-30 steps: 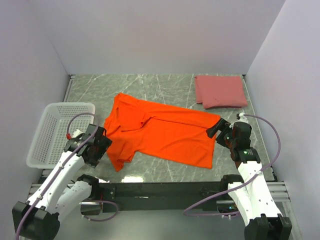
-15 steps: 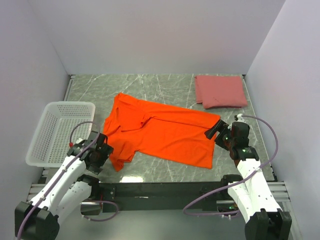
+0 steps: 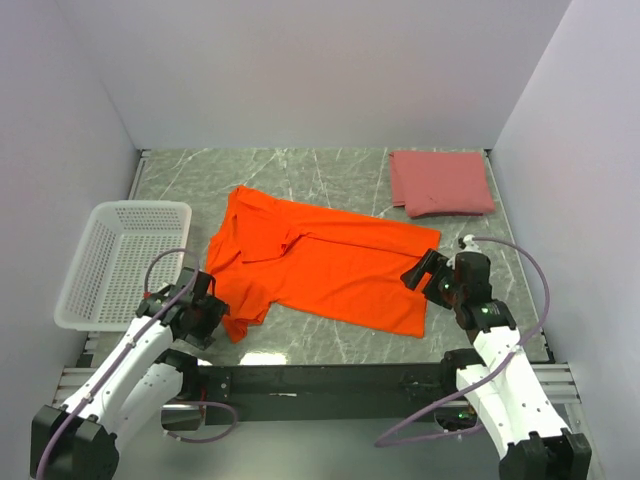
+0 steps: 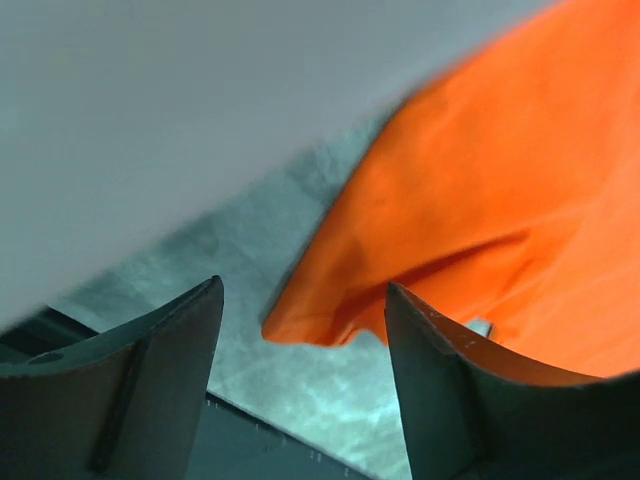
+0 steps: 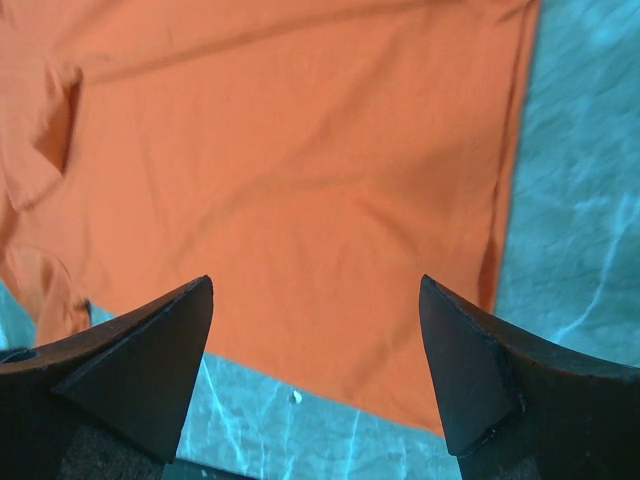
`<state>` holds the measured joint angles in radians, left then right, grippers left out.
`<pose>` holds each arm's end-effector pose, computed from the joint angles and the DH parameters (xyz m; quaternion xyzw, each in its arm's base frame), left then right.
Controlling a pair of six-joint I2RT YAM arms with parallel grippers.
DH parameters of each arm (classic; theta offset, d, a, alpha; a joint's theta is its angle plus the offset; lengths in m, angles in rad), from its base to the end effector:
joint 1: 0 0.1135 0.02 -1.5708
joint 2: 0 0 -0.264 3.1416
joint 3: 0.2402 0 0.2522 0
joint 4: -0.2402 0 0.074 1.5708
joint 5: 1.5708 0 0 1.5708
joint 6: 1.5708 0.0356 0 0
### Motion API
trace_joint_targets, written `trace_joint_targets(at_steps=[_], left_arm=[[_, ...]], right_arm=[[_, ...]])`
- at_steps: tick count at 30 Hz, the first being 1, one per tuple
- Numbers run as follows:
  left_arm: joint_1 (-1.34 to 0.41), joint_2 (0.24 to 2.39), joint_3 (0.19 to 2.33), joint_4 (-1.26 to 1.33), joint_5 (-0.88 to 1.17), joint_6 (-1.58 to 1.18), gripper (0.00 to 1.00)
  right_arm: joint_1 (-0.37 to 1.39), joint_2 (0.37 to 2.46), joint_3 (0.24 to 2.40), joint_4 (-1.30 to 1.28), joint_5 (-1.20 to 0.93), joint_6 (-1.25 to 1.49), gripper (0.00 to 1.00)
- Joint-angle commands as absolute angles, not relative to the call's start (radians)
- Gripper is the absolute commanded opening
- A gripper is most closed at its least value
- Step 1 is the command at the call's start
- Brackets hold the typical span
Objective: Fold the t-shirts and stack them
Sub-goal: Fold the tshirt
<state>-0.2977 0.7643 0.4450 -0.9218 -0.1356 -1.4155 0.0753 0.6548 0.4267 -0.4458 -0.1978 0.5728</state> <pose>0.1125 -0.0295 0.1729 -0.5313 0.8285 -0.0799 0.1577 0.1469 0.0181 0.2094 0.1793 0.8797 0.2217 0.3807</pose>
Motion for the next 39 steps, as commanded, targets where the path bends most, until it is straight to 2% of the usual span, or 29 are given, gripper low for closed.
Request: trace_joint_targets(at_steps=[1, 6, 13, 16, 18, 19, 21, 22, 23, 26, 31, 35, 39], left_arm=[[-0.295, 0.761, 0.420, -0.864, -0.025, -1.376, 0.70], [-0.302, 0.788, 0.391, -0.848, 0.041, -1.350, 0.68], [-0.310, 0.816, 0.364, -0.805, 0.063, -1.335, 0.50], [-0.311, 0.818, 0.388, -0.822, 0.038, -1.322, 0.48], [-0.311, 0.818, 0.403, -0.841, 0.003, -1.324, 0.39], [-0.313, 0.818, 0.405, -0.844, 0.003, -1.325, 0.29], [-0.311, 0.815, 0.390, -0.815, 0.003, -1.319, 0.19], [-0.311, 0.816, 0.384, -0.805, 0.003, -1.324, 0.06], [-0.311, 0.819, 0.380, -0.801, 0.003, -1.328, 0.01], [-0.311, 0.836, 0.390, -0.773, 0.003, -1.319, 0.01], [-0.311, 0.807, 0.520, -0.902, -0.135, -1.339, 0.00], [-0.313, 0.749, 0.613, -0.959, -0.205, -1.358, 0.01], [-0.313, 0.747, 0.661, -0.965, -0.215, -1.348, 0.01]], right_arm=[[0.138, 0.655, 0.414, -0.466, -0.161, 0.606, 0.90], [0.232, 0.667, 0.408, -0.474, -0.104, 0.660, 0.90], [0.273, 0.677, 0.419, -0.515, -0.069, 0.683, 0.89], [0.276, 0.687, 0.428, -0.522, -0.071, 0.680, 0.89], [0.276, 0.693, 0.436, -0.526, -0.061, 0.676, 0.89], [0.276, 0.693, 0.437, -0.526, -0.054, 0.676, 0.89], [0.278, 0.693, 0.440, -0.529, -0.049, 0.676, 0.89], [0.276, 0.692, 0.440, -0.532, -0.051, 0.676, 0.89], [0.276, 0.689, 0.439, -0.538, -0.051, 0.676, 0.89], [0.281, 0.663, 0.430, -0.554, -0.063, 0.676, 0.89], [0.299, 0.637, 0.437, -0.584, -0.080, 0.712, 0.88], [0.357, 0.644, 0.430, -0.592, -0.091, 0.762, 0.87], [0.469, 0.667, 0.430, -0.647, -0.002, 0.844, 0.86]])
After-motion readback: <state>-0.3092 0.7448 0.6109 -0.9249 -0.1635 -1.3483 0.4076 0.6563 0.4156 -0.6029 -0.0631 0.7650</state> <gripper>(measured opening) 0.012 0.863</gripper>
